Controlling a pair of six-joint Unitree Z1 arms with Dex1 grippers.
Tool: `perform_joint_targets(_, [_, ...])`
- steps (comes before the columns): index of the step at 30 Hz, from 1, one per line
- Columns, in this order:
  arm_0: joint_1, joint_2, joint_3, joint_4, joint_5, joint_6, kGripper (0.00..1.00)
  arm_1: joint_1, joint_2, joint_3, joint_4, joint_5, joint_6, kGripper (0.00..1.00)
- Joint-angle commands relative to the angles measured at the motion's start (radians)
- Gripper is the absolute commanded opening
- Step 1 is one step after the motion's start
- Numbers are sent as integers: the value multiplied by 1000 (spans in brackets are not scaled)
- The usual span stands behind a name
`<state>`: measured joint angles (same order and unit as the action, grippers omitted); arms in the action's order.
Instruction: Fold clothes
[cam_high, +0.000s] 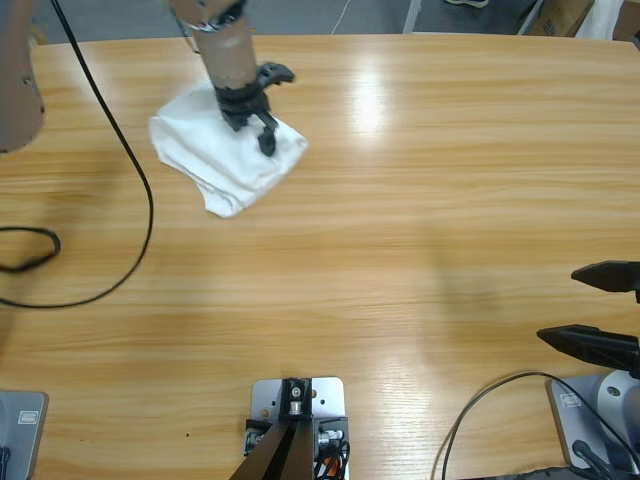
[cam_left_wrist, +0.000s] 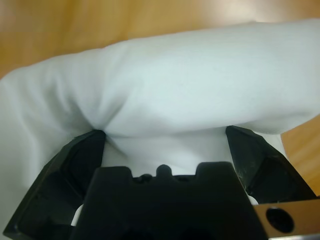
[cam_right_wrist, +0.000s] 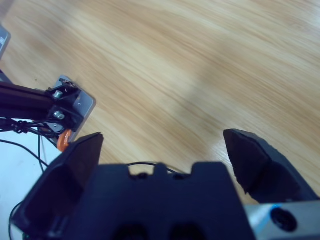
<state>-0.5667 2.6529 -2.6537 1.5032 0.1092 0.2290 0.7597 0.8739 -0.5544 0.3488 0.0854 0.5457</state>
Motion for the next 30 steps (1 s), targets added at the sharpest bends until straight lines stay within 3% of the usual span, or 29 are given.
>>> perform_joint_targets(1, [188,-10,-26,153,8,-104,941,-13,51,11,-18,11,-24,1000])
perform_joint_targets(4, [248,-43,32,138,14,-125,941,-15,67,11,-25,16,-29,1000])
perform_joint_targets(6, [283,-106,156,56,15,-127,941,-21,75,11,-28,19,-33,1000])
perform_joint_targets(10, [370,-370,743,-346,17,-139,943,-39,82,10,-31,31,-39,1000])
perform_joint_targets(13, [399,-462,978,-507,21,-137,942,-40,98,9,-37,39,-45,1000])
perform_joint_targets(15, [411,-484,1036,-555,21,-135,944,-40,107,6,-37,45,-50,1000])
perform_joint_targets(24, [427,-618,1049,-618,13,-131,945,-40,85,7,-34,55,-52,1000])
perform_joint_targets(26, [356,-684,1055,-700,-77,33,951,-40,65,12,-34,56,-52,1000])
perform_joint_targets(30, [140,-701,1085,-721,-144,538,1000,-40,74,14,-42,53,-66,1000])
